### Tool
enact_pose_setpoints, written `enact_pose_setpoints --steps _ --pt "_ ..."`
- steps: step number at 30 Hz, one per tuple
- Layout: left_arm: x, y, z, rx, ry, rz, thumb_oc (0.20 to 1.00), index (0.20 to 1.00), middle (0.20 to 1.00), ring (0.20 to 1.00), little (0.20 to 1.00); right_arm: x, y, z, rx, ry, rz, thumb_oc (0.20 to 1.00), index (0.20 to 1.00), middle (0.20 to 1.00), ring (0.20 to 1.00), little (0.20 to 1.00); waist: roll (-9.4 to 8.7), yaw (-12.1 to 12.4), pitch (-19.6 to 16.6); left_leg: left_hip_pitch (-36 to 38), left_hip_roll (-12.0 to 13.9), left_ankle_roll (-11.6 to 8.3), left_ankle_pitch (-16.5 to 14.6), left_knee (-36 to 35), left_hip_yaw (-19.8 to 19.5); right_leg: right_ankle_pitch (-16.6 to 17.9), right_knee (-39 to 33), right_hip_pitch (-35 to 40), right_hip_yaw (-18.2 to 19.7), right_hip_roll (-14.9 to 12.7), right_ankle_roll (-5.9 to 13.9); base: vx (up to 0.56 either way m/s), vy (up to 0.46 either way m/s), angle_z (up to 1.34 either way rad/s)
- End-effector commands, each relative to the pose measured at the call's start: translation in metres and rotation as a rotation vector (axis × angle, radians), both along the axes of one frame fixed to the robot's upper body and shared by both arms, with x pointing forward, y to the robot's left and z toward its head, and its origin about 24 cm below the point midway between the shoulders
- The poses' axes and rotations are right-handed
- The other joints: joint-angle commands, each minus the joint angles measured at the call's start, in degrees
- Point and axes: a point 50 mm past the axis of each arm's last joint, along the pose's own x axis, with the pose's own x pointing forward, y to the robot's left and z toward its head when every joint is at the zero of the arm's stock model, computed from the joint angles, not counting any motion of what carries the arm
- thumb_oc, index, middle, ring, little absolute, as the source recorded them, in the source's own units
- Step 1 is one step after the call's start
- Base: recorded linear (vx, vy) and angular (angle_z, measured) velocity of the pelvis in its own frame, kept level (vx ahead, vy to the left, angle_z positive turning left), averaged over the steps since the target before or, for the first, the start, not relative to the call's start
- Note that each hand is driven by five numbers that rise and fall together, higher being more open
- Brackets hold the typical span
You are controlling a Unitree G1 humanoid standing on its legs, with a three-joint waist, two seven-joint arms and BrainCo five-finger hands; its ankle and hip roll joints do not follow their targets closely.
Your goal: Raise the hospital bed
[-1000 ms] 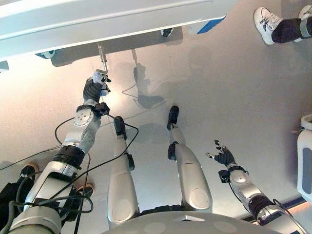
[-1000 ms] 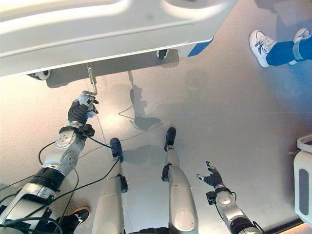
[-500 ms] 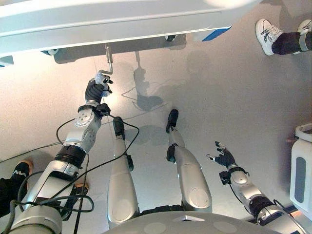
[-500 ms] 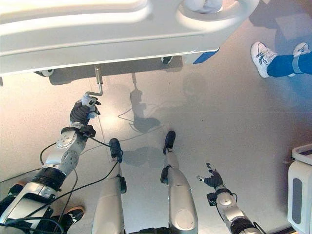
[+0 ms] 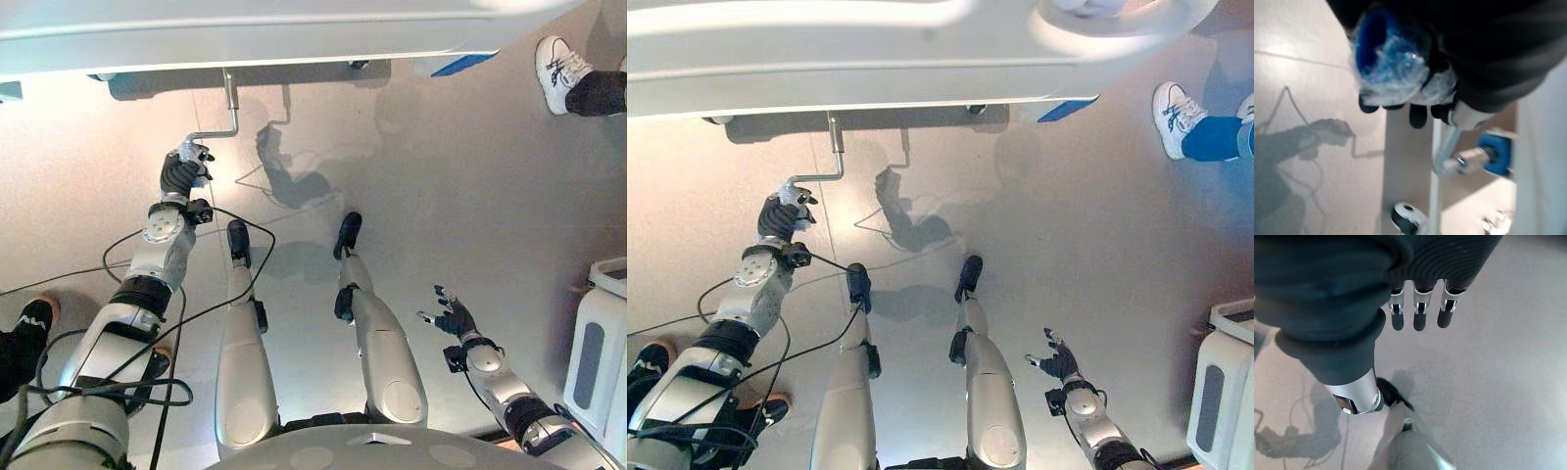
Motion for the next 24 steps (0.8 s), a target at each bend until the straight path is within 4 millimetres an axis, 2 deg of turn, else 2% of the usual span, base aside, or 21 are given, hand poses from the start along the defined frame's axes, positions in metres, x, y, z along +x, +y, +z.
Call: enact_pose_setpoints --steps 1,7,10,11,22,24 --pt "-0.013 0.039 0.0 0.082 0.042 0.135 0.2 0.2 0.2 0.2 0.2 -0.013 -0.001 -0.005 0.023 0.016 -0.024 1.0 1.0 1.0 1.0 1.0 -4.24 0.8 -0.1 -2.9 -5.9 5.19 -2.5 -0.1 1.5 0.7 0.1 0.8 0.6 0.0 7.69 0.0 0.012 0.04" --pt "0.009 0.037 0.026 0.118 0.037 0.176 0.2 0.2 0.2 0.2 0.2 -0.004 0.004 0.002 0.033 -0.031 -0.017 1.0 1.0 1.0 1.0 1.0 -4.28 -1.1 1.3 -4.8 -5.6 5.16 -2.4 -0.1 2.1 1.0 0.1 -1.9 1.7 0.1 7.59 0.0 -0.001 -0.01" --pt "0.011 0.037 0.03 0.122 0.033 0.184 0.2 0.2 0.2 0.2 0.2 -0.003 0.005 0.003 0.037 -0.034 -0.017 1.0 1.0 1.0 1.0 1.0 -4.3 -1.2 1.5 -5.1 -5.5 5.16 -2.4 -0.1 2.3 1.1 0.1 -2.3 1.8 0.1 7.58 0.0 -0.004 -0.04" --pt "0.016 0.037 0.039 0.142 0.034 0.198 0.2 0.2 0.2 0.2 0.2 -0.002 0.007 0.002 0.039 -0.035 -0.018 1.0 1.0 1.0 1.0 1.0 -4.31 -2.0 1.9 -5.8 -5.2 5.11 -2.4 -0.1 2.7 1.3 0.1 -3.4 2.3 0.3 7.49 0.0 -0.015 -0.08" --pt "0.029 0.033 0.07 0.228 0.01 0.223 0.2 0.2 0.2 0.2 0.2 0.005 0.012 0.007 0.07 -0.077 -0.024 1.0 1.0 1.0 1.0 1.0 -3.94 -4.6 2.6 -7.9 -4.2 4.9 -2.4 -0.1 4.2 1.9 0.1 -7.5 4.6 0.9 7.0 0.01 -0.026 -0.12" --pt "0.029 0.033 0.07 0.228 0.01 0.223 0.2 0.2 0.2 0.2 0.2 0.005 0.012 0.008 0.07 -0.077 -0.024 1.0 1.0 1.0 1.0 1.0 -3.94 -4.6 2.6 -7.9 -4.1 4.9 -2.4 -0.1 4.2 1.9 0.1 -7.6 4.6 0.9 7.0 0.0 -0.023 -0.07"
